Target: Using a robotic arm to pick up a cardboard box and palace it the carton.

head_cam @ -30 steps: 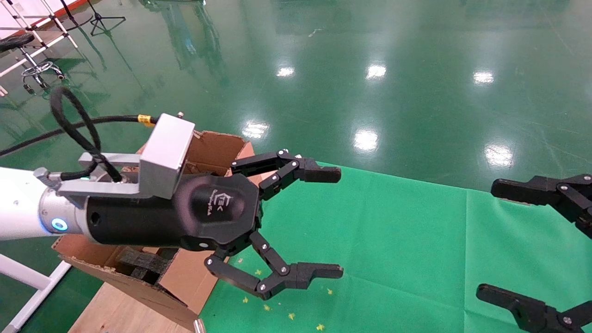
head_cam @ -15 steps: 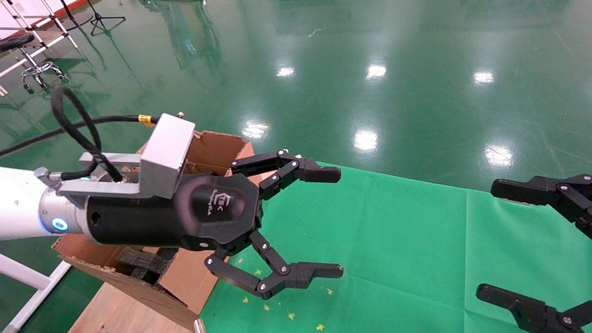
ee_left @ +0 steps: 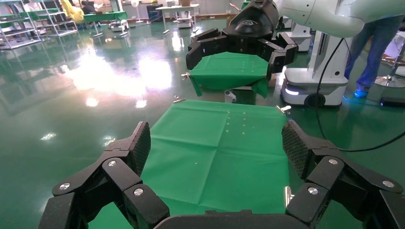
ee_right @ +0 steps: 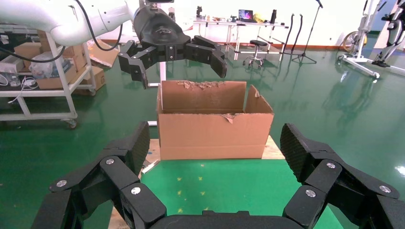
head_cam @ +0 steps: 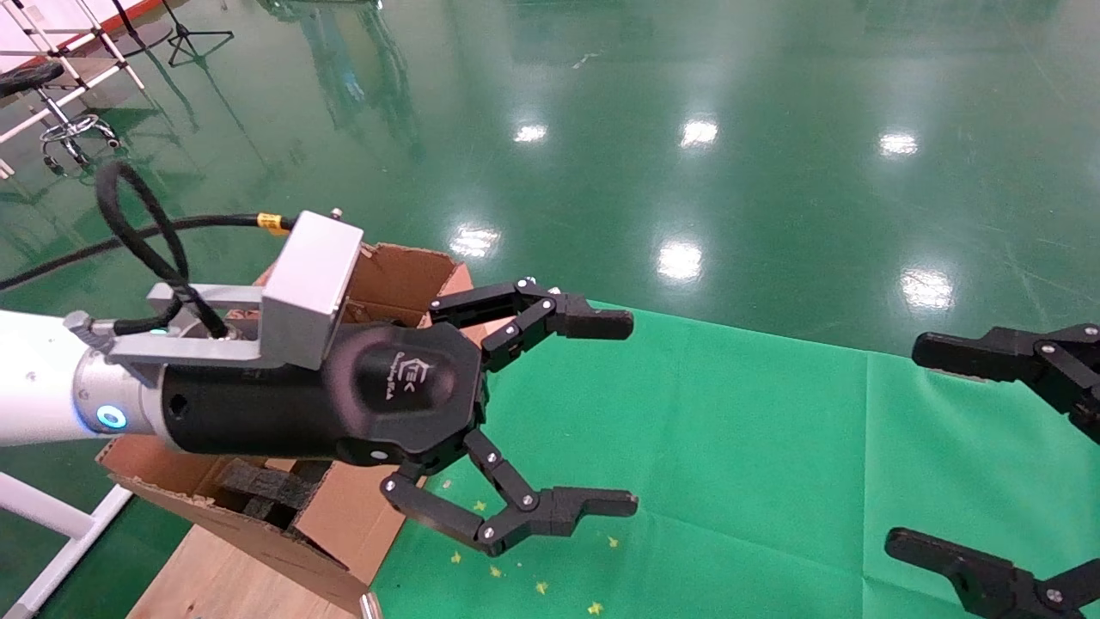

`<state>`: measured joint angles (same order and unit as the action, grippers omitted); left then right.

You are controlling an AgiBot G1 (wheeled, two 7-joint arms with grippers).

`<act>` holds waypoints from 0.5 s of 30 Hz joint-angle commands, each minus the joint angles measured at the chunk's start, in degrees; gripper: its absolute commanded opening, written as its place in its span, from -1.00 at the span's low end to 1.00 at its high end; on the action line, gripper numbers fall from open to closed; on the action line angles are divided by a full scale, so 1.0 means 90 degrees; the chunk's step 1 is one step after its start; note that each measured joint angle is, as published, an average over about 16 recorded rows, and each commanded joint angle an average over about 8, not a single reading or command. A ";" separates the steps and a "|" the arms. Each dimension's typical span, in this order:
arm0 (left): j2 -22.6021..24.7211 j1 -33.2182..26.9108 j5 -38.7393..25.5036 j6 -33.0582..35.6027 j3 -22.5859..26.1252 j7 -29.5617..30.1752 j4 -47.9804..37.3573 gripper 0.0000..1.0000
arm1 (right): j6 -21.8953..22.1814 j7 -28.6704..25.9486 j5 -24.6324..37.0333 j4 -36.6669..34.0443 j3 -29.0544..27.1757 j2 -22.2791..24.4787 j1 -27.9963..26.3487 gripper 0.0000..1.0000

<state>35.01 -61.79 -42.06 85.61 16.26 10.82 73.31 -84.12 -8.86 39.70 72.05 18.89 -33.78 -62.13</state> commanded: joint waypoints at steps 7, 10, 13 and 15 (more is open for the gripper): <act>0.0000 -0.0001 0.0000 0.0000 0.0000 0.0000 0.0000 1.00 | 0.0000 0.0000 0.0000 0.0000 0.0000 0.0000 0.0000 1.00; 0.0000 -0.0001 0.0000 0.0000 0.0000 0.0000 0.0000 1.00 | 0.0000 0.0000 0.0000 0.0000 0.0000 0.0000 0.0000 1.00; 0.0000 -0.0001 0.0000 0.0000 0.0000 0.0000 0.0000 1.00 | 0.0000 0.0000 0.0000 0.0000 0.0000 0.0000 0.0000 1.00; 0.0000 -0.0001 0.0000 0.0000 0.0000 0.0000 0.0000 1.00 | 0.0000 0.0000 0.0000 0.0000 0.0000 0.0000 0.0000 1.00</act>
<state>35.01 -61.80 -42.06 85.61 16.26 10.81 73.31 -84.12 -8.86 39.70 72.05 18.89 -33.78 -62.13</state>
